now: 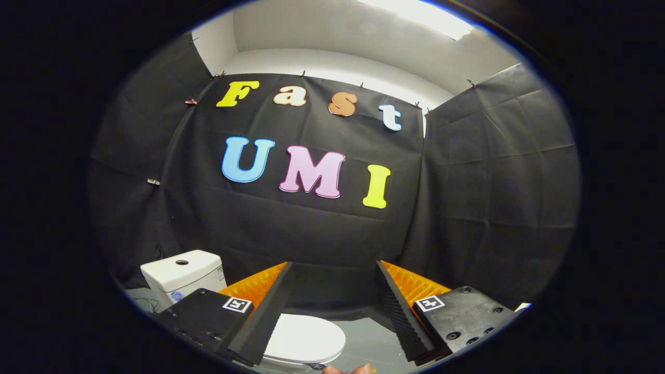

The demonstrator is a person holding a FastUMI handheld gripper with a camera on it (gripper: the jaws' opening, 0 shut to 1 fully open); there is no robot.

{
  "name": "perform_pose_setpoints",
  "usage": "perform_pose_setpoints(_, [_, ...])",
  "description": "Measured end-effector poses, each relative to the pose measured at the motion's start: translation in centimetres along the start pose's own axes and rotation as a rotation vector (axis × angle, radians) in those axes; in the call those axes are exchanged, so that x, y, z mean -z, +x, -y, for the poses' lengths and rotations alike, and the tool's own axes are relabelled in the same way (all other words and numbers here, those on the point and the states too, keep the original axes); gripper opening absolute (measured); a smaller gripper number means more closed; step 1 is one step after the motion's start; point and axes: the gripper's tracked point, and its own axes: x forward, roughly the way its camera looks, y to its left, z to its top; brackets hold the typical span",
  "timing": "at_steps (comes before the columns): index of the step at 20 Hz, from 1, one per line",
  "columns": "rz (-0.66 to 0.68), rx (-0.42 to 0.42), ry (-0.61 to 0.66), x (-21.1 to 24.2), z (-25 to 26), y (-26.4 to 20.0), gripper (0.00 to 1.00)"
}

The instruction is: Open the toilet lid.

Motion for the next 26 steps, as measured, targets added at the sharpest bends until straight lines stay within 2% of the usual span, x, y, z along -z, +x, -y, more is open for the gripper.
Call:
perform_pose_setpoints(9, [-0.037, -0.002, -0.038, 11.9, -0.7, 1.9, 0.98])
perform_pose_setpoints(15, [-0.097, -0.057, -0.036, 20.1, -1.9, 1.9, 0.99])
perform_pose_setpoints(18, [-0.179, -0.101, 0.017, 25.2, -2.5, 1.5, 0.99])
perform_pose_setpoints(23, [-0.352, -0.106, 0.140, 33.8, -1.2, 1.0, 0.99])
perform_pose_setpoints(26, [-0.500, -0.115, 0.275, 38.9, -0.6, 0.5, 0.99])
